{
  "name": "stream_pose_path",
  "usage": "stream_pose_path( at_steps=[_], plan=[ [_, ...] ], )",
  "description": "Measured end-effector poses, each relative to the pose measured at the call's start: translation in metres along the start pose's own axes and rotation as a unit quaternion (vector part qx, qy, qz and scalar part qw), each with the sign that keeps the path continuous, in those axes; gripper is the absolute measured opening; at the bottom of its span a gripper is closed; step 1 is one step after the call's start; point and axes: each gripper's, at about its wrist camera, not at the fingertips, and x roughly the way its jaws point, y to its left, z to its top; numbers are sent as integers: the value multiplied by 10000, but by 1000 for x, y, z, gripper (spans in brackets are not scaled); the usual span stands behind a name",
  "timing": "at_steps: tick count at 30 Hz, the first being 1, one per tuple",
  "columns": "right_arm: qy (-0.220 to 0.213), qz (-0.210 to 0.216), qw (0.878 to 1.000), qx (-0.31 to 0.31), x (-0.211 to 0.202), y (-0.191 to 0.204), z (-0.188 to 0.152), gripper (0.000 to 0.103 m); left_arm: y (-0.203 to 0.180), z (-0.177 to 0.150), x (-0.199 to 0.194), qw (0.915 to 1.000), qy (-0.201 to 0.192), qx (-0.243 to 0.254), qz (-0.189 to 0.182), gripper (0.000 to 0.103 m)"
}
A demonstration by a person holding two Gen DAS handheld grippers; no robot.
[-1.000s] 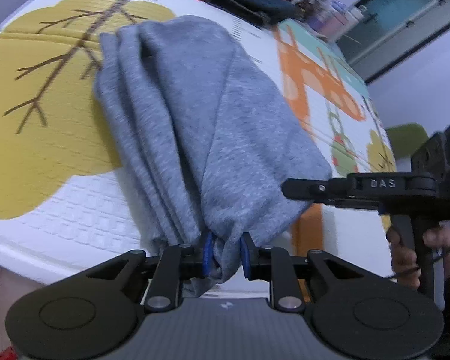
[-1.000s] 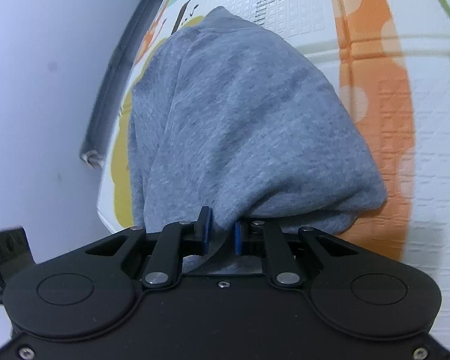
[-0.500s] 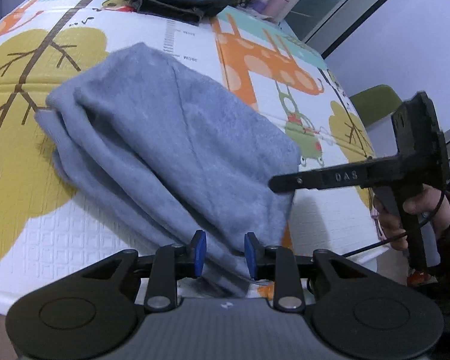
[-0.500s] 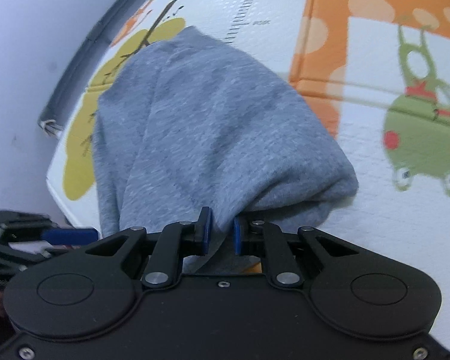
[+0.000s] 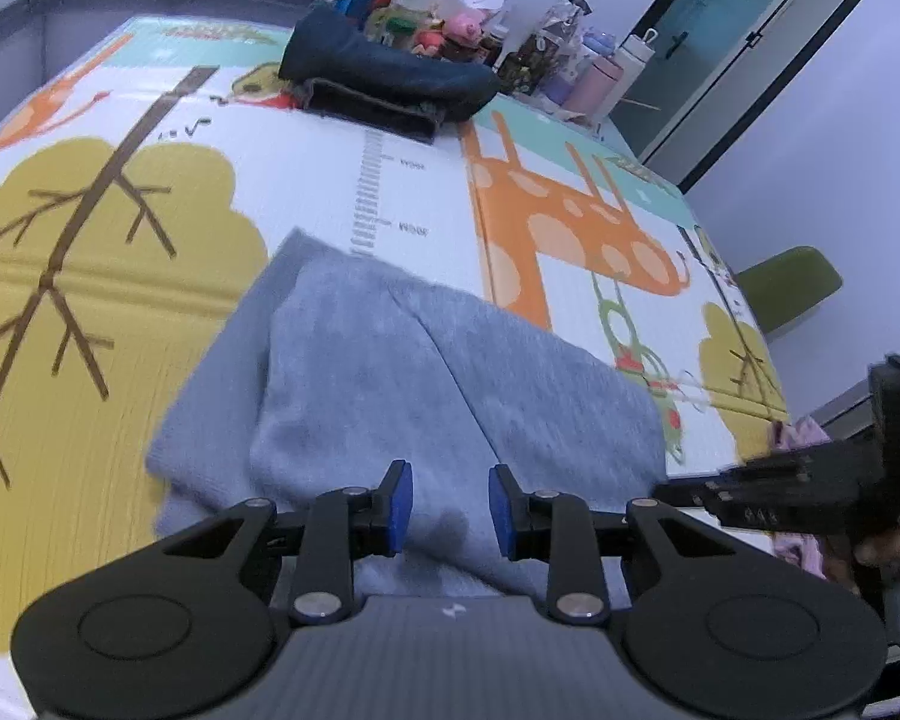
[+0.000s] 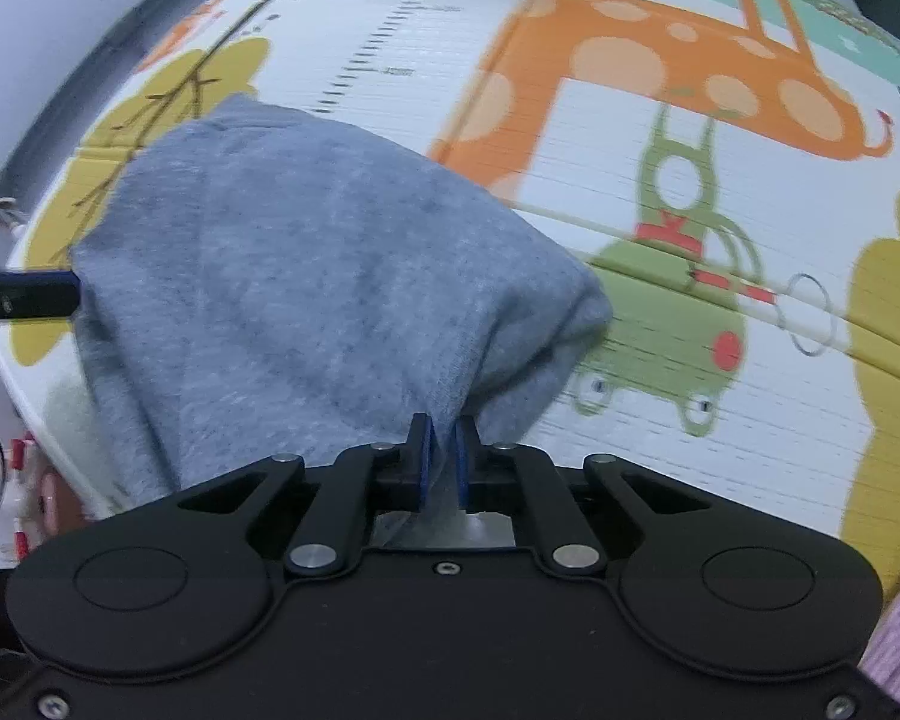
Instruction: Fold clothes
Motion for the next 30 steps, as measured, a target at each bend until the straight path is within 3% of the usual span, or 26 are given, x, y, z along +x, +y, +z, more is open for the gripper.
stream_pose_path(
  at_steps=[5,8,12,16,18,24,29,30],
  plan=[
    [163,-582,9981,146,16,-11,-6,0,-10,17,24,9982,14,464,366,28],
    [220,-485,9966,631,24,-26,-14,0,-4,22,46,9955,344,528,712,25],
    [-342,-668,9930,911,4,-28,-16,0,10,19,62,9915,758,456,952,24],
    [-958,-237,9880,1192,-24,-19,-7,2,15,18,60,9883,876,613,1083,19],
    [-1055,-54,9881,1117,-29,-4,-1,3,16,19,59,9867,928,686,1142,18],
    [-762,490,9927,795,-11,49,0,4,9,17,50,9832,959,1016,1177,17],
    [-395,795,9947,513,14,83,-13,6,0,9,37,9844,931,1398,525,28],
    [-342,814,9950,471,18,87,-15,6,1,6,38,9834,981,1424,553,28]
  ],
)
